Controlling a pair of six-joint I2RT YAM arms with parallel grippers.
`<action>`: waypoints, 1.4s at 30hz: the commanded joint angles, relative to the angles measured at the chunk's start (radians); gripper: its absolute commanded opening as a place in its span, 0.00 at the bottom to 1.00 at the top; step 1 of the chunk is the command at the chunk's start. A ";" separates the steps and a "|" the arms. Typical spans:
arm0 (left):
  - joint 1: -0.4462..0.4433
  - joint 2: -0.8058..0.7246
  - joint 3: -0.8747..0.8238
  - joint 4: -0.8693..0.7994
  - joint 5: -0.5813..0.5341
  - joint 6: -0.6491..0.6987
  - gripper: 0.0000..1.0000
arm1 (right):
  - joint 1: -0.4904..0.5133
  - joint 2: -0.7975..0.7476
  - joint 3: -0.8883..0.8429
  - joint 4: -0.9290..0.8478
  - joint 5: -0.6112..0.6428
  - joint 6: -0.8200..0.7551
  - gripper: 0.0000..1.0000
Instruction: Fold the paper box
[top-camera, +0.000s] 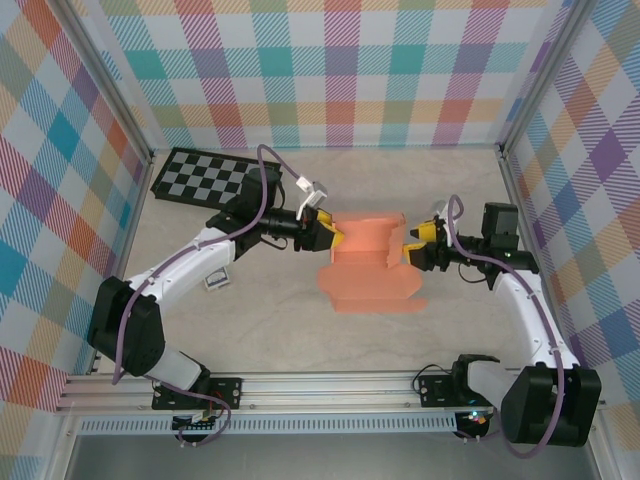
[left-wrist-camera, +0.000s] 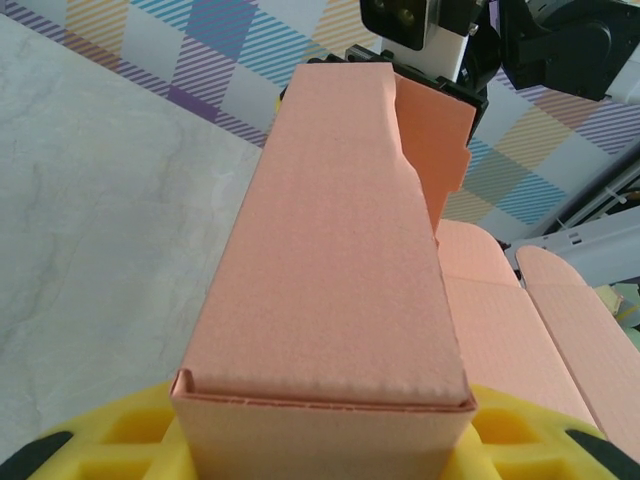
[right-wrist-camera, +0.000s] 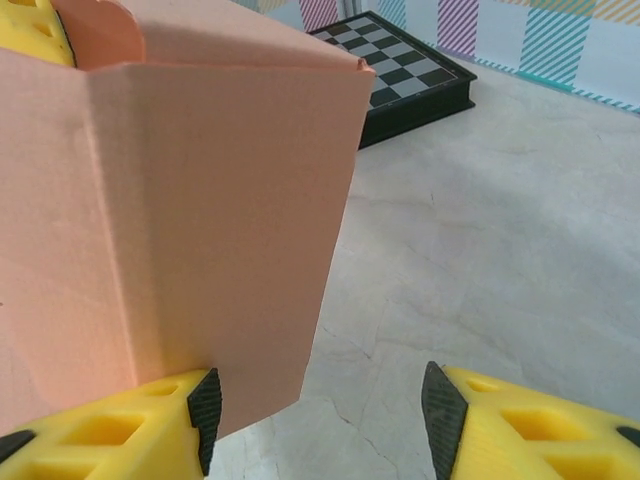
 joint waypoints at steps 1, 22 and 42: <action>0.000 0.023 -0.003 0.050 -0.008 0.006 0.21 | 0.018 -0.011 0.000 0.011 -0.130 0.004 0.62; 0.004 0.030 -0.038 0.011 -0.081 0.119 0.21 | 0.037 0.118 0.162 -0.307 -0.198 -0.211 0.65; 0.002 0.052 -0.039 0.030 -0.082 0.099 0.21 | 0.073 0.191 0.215 -0.416 -0.253 -0.297 0.66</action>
